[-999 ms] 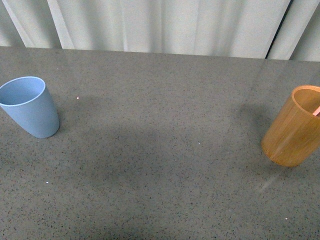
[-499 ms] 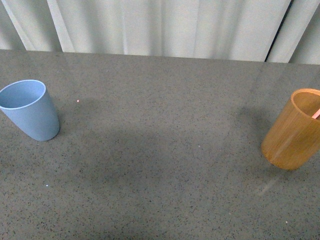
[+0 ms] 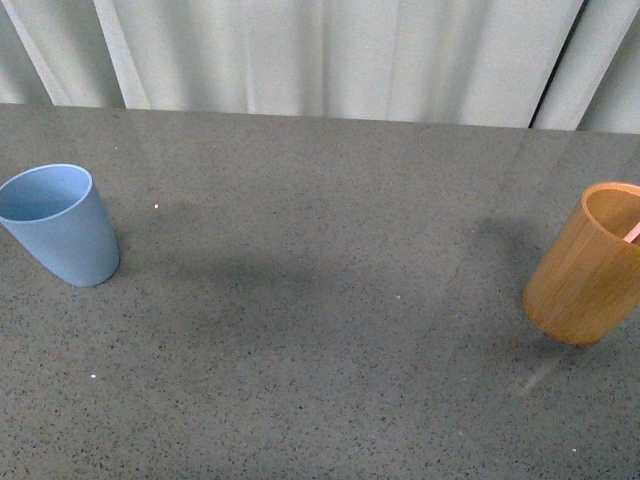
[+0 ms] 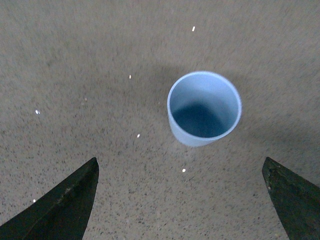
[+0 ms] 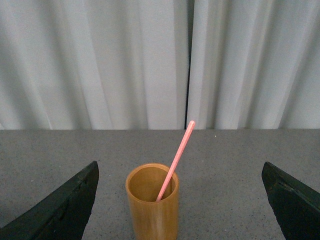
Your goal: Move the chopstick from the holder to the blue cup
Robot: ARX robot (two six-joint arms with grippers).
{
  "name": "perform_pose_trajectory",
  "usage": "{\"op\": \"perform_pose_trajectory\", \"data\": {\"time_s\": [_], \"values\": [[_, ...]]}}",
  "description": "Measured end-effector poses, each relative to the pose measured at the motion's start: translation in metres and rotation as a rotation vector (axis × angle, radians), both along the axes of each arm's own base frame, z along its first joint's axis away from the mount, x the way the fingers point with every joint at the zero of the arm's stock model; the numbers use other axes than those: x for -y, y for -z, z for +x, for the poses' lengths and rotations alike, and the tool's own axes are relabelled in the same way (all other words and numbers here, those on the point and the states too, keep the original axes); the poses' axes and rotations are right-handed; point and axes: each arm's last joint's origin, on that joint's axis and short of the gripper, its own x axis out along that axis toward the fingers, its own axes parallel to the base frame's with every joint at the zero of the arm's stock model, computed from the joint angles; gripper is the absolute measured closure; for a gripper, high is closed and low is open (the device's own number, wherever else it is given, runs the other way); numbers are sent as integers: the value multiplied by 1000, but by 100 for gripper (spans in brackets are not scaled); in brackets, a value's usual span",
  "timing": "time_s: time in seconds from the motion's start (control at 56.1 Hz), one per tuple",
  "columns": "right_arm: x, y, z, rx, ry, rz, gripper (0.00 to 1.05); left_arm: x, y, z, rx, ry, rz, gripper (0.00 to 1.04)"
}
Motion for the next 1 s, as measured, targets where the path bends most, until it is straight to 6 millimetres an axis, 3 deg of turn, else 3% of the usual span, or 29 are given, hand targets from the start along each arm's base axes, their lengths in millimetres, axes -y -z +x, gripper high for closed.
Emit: {"op": "perform_pose_trajectory", "data": {"time_s": [0.161, 0.303, 0.999], "values": [[0, 0, 0, 0, 0, 0, 10, -9, 15, 39, -134, -25, -9, 7], [0, 0, 0, 0, 0, 0, 10, -13, 21, 60, -169, -36, -14, 7], [0, 0, 0, 0, 0, 0, 10, -21, 54, 114, -279, -146, -4, 7]]}}
